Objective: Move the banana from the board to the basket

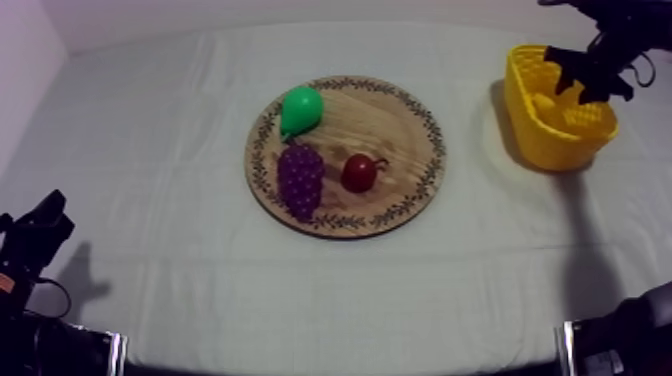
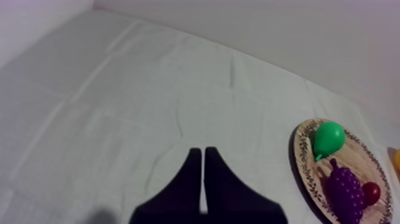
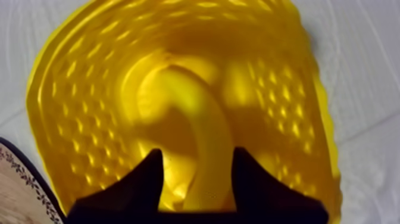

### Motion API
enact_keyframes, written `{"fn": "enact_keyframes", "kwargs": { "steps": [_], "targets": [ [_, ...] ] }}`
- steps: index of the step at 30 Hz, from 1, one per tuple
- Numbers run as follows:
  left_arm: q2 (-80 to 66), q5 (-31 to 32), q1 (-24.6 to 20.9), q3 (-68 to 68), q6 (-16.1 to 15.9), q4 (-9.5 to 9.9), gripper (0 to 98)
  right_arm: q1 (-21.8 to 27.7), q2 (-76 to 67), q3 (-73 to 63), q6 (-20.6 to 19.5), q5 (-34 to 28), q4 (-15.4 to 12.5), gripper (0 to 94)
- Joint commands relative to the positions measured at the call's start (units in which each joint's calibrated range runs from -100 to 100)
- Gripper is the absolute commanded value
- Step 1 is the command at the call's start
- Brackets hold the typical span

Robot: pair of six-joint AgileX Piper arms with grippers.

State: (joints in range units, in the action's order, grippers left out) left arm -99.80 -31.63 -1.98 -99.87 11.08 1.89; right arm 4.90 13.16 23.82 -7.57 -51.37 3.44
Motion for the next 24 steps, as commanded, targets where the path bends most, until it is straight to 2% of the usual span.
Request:
{"fn": "enact_keyframes", "kwargs": {
  "steps": [1,4,7,13,24],
  "targets": [
    [0.0,-0.1,0.0,0.0,0.0,-0.01,0.1,0.4,-0.7,0.4,0.1,0.8,-0.2,25.8],
    [0.0,-0.1,0.0,0.0,0.0,-0.01,0.1,1.2,-2.8,1.9,-0.9,2.1,-0.3,9.7],
    [0.0,-0.1,0.0,0.0,0.0,-0.01,0.1,1.7,-6.5,5.0,-2.2,4.2,0.1,3.4],
    [0.0,-0.1,0.0,0.0,0.0,-0.01,0.1,2.1,-19.4,16.5,-3.2,11.4,1.3,0.5],
    [0.0,-0.1,0.0,0.0,0.0,-0.01,0.1,1.8,-50.3,47.1,-1.5,26.5,2.3,0.1]
  ]
}}
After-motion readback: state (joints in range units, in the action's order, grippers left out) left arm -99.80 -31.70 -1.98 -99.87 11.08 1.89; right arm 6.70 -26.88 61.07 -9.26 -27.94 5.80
